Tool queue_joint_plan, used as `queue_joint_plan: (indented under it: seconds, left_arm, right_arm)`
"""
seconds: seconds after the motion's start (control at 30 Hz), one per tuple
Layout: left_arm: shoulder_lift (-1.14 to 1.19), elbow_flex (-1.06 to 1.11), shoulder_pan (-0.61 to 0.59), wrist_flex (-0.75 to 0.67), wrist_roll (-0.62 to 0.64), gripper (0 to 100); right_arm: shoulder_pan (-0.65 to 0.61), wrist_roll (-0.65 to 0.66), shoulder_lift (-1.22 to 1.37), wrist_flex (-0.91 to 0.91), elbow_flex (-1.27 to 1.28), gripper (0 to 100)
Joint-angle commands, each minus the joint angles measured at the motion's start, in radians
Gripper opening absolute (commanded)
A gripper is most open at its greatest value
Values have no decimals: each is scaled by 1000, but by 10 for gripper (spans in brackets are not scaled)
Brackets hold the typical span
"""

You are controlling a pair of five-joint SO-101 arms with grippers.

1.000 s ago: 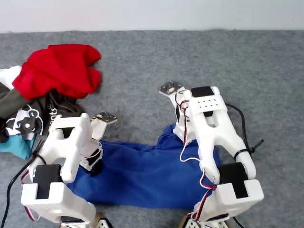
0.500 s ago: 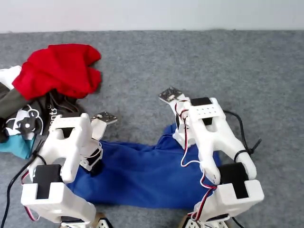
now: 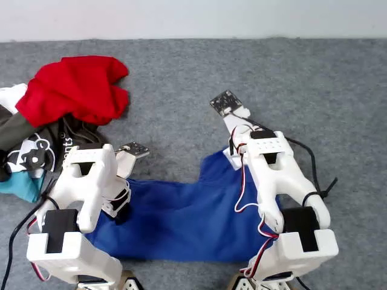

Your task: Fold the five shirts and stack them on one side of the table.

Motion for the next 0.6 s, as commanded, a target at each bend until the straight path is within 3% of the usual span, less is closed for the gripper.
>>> queue_joint_plan:
  seconds: [0.0,0.13,0.4,0.57]
  left_arm:
    - [11,51,9,-38,-9,73]
    - [11,51,9,-38,-9,73]
    - [11,51,9,-38,-9,73]
    - [11,51,9,-38,-9,73]
  right_arm:
    - [15,11,16,-36,-12,173]
    - [38,8,51,27,-101,173]
    - [87,12,51,375,-278,173]
    - [174,14,65,371,-272,173]
